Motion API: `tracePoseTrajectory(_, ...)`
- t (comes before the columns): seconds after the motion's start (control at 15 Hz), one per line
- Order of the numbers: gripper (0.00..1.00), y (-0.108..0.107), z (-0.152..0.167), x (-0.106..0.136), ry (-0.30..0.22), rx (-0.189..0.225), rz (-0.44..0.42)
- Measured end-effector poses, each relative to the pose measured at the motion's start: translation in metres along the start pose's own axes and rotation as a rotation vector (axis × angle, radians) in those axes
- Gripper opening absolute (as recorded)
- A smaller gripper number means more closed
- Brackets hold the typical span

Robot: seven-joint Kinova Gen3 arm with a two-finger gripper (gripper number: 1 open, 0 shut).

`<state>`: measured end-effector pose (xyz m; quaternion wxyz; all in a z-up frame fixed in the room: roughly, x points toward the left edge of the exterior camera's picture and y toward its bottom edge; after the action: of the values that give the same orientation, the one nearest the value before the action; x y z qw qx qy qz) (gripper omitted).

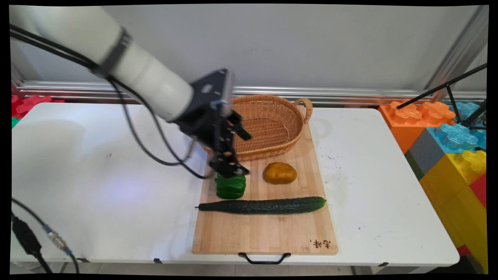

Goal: Pick up the potato from the cutting board

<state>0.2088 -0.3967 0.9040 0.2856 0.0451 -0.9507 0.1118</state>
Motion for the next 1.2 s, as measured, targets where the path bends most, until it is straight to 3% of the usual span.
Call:
tracePoseTrajectory(0.27, 1.00, 0.003, 0.048, 0.033, -0.025, 0.054, 0.036)
tracePoseTrajectory(0.47, 1.00, 0.000, 0.081, 0.043, -0.058, 0.089, 0.050)
tracePoseTrajectory(1.2, 1.00, -0.006, 0.162, 0.038, -0.148, 0.119, 0.073)
